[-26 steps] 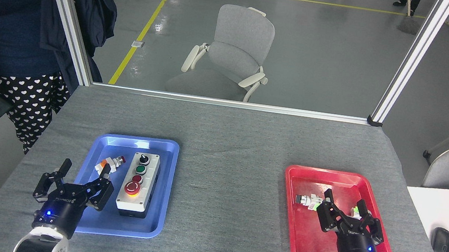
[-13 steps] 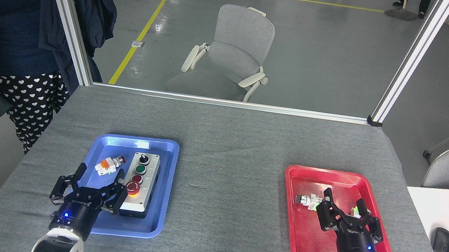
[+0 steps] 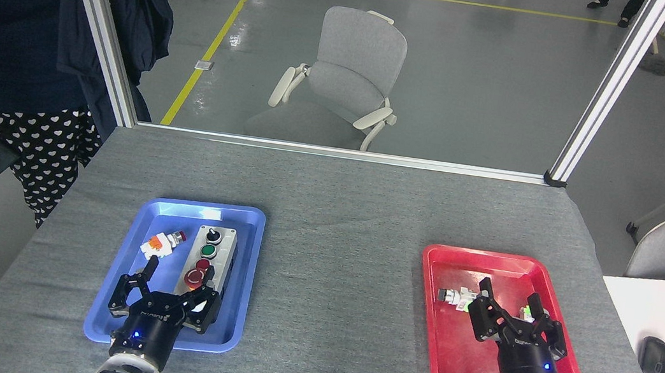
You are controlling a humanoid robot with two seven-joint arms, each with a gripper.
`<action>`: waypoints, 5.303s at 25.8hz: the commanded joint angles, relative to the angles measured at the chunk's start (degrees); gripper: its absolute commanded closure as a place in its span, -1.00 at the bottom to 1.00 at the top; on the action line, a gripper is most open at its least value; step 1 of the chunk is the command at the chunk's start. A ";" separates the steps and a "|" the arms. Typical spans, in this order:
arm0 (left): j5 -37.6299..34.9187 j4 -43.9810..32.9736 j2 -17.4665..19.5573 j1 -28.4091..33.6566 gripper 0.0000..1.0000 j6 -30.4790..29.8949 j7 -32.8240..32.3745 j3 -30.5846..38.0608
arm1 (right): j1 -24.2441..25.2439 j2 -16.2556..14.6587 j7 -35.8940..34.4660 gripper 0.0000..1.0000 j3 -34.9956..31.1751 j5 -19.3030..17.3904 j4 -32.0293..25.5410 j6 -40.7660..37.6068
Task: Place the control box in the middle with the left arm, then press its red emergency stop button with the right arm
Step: 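Move the left gripper to the grey control box and grasp its near end, then slide the grey control box out of the blue tray toward the table middle, then release the control box and withdraw the left gripper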
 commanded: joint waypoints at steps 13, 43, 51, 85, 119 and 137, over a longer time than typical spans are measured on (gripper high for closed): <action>-0.72 10.66 -1.72 -2.36 -0.95 1.35 3.31 -2.07 | 0.07 -0.09 -0.23 -1.00 0.00 0.00 0.00 -0.01; 0.25 30.88 -4.36 -11.50 -0.53 1.70 9.73 -2.07 | -0.11 0.09 -0.23 -1.00 -0.09 -0.09 0.00 -0.01; -0.02 30.09 -4.27 -11.15 0.05 1.70 9.73 -2.16 | -0.11 0.18 -0.23 -1.00 0.00 0.00 0.00 -0.01; 5.96 19.98 -13.50 -13.52 0.38 21.74 3.22 -29.14 | -0.11 -0.09 -0.06 -1.00 0.00 -0.61 0.00 -0.10; 9.74 33.60 -13.41 -17.12 -0.37 15.50 6.39 -35.03 | -1.07 -0.88 -0.06 -1.00 -0.18 -2.72 -0.09 -0.18; 10.00 26.40 -12.54 -14.49 -0.98 16.12 9.37 -34.68 | -2.04 -2.20 -0.15 0.24 -0.27 -2.81 0.00 -6.77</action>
